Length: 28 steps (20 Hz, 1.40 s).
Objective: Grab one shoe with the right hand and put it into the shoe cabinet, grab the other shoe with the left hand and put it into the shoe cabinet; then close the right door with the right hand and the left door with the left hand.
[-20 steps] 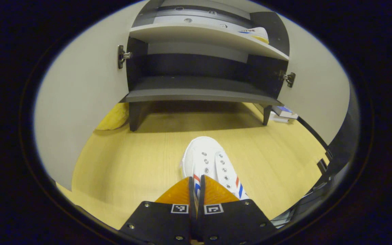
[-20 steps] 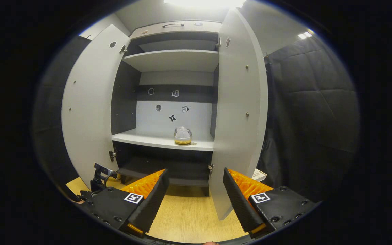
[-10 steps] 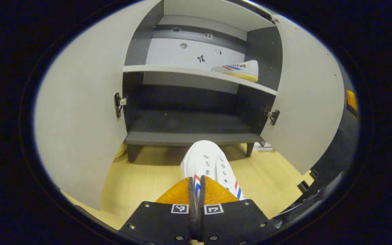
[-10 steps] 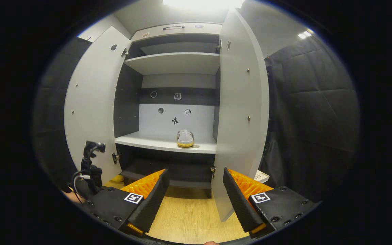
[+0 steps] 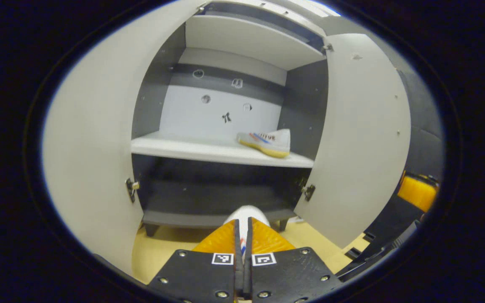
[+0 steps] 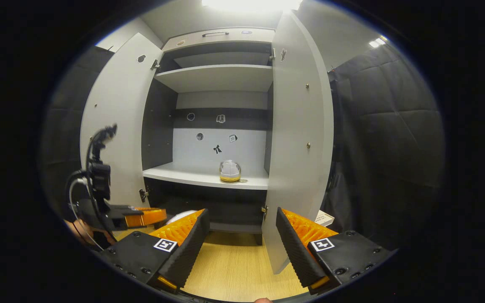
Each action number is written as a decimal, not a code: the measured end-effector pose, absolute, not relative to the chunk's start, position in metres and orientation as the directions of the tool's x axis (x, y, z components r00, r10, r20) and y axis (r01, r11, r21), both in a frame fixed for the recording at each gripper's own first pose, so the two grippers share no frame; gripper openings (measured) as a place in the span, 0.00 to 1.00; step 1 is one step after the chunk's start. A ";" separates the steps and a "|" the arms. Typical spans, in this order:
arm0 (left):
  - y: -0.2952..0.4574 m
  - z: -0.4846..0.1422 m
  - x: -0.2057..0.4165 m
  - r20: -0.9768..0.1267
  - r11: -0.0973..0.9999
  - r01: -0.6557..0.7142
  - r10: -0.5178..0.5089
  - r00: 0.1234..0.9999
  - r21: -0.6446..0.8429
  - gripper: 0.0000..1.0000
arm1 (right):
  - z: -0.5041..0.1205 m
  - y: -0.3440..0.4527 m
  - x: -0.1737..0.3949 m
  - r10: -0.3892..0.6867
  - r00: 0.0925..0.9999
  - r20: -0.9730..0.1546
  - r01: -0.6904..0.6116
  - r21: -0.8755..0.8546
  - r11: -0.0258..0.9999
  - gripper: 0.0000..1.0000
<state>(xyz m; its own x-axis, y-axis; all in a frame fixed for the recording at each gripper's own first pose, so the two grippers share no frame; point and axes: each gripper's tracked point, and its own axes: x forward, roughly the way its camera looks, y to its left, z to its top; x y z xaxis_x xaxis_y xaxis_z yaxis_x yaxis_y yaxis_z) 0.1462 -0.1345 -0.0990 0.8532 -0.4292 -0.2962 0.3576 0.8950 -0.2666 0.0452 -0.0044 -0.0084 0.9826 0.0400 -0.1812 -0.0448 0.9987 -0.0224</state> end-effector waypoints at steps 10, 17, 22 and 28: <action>-0.089 -0.194 0.143 -0.513 0.944 0.229 -0.322 0.796 -0.237 0.03 | -0.024 -0.009 0.032 0.027 0.976 -0.218 -0.032 -0.019 0.999 0.99; -0.078 -0.307 0.118 -0.690 0.948 0.209 -0.318 0.650 -0.240 0.89 | -0.040 -0.015 0.031 0.011 0.966 -0.259 -0.014 -0.011 1.000 0.99; -0.087 -0.368 0.106 -0.784 0.952 0.238 -0.295 0.546 -0.193 0.89 | -0.049 -0.018 0.032 0.001 0.958 -0.285 -0.009 -0.027 1.000 0.97; -0.092 -0.391 0.109 -0.837 0.946 0.251 -0.302 0.457 -0.204 0.89 | -0.057 -0.020 0.033 -0.017 0.949 -0.316 0.006 -0.037 0.999 0.99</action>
